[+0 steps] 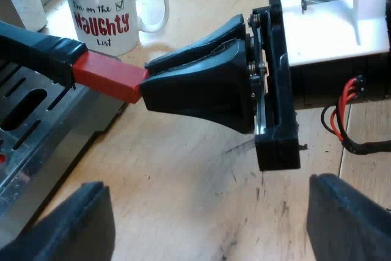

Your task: Grind coffee beans and then tamp

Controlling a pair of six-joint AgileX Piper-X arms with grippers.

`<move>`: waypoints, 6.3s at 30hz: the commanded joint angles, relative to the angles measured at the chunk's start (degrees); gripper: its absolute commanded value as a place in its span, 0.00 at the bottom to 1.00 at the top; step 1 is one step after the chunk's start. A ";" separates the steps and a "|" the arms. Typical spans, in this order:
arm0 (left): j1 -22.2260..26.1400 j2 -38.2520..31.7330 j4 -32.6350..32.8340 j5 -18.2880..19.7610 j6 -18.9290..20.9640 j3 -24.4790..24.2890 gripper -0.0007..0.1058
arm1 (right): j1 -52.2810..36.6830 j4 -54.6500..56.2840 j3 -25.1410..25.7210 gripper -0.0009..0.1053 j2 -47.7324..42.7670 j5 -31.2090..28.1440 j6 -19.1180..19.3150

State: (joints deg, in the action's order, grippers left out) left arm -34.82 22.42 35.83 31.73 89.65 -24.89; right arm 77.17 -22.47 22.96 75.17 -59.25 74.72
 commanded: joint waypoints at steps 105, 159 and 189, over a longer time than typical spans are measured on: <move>-0.33 -2.00 -0.03 0.65 0.00 -0.10 0.64 | -12.37 58.08 25.60 0.60 -13.84 30.57 -12.00; -0.33 -2.00 0.11 1.47 0.00 -0.10 0.64 | -16.95 53.24 28.69 0.60 5.57 29.43 -14.42; -0.33 -2.00 0.25 1.47 0.00 -0.10 0.64 | -16.95 52.73 28.69 0.01 5.57 27.78 -14.42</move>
State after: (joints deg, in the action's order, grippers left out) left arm -34.82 20.78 35.83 32.48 89.65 -24.89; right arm 60.43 31.51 51.34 80.67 -31.71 59.35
